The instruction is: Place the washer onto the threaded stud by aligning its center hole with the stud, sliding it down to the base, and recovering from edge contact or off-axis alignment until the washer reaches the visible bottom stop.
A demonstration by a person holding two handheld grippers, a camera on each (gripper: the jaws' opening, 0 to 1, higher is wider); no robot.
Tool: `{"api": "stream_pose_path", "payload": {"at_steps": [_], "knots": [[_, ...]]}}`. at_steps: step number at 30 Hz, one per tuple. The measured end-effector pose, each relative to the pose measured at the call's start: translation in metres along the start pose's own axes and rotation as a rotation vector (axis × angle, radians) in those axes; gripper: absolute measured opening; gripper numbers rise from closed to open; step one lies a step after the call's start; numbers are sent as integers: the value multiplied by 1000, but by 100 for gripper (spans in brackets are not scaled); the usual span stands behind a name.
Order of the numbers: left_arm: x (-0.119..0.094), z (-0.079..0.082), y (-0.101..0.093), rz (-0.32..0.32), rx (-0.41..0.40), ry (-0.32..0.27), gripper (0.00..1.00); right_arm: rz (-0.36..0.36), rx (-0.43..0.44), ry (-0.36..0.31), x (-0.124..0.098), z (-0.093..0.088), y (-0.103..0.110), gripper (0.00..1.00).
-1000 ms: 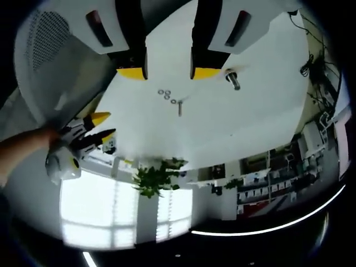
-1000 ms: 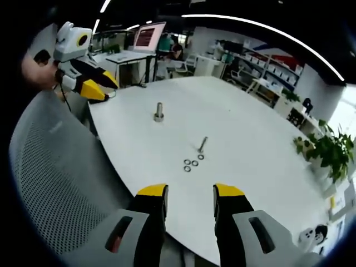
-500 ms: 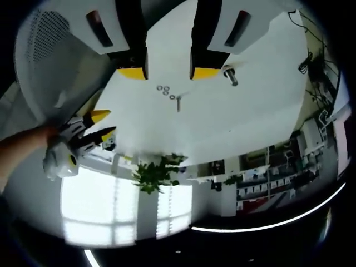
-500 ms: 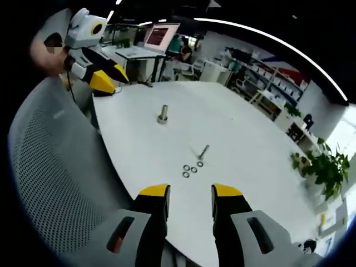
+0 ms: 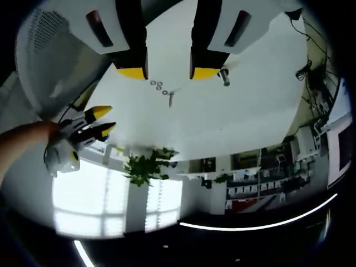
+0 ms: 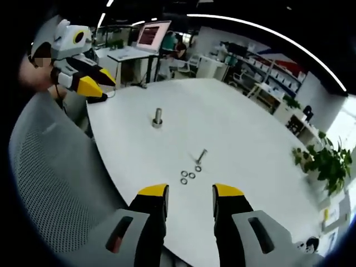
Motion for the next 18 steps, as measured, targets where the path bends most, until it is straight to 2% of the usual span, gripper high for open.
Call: {"api": "stream_pose_path", "payload": {"at_steps": [5,10,18], "knots": [[0,0,2,4,1,3,28,40,14,23,22,1,5,35],[-1,-3,3,6,-7,8,28,82,28,67,42,-7,12,35],[-1,-2,5,13,-18,4,27,103,83,85,59,-7,15,35]]}}
Point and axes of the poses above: the point that each gripper's makers call its tool centre point, and the gripper's own axes: x roughly forward along the fingers, y roughly to its left, z roughly out of its top, the point moved 3 cm from there along -x, roughly backward along the fingers, and after that the axes turned 10 degrees about -x, right-handed, at the moved point
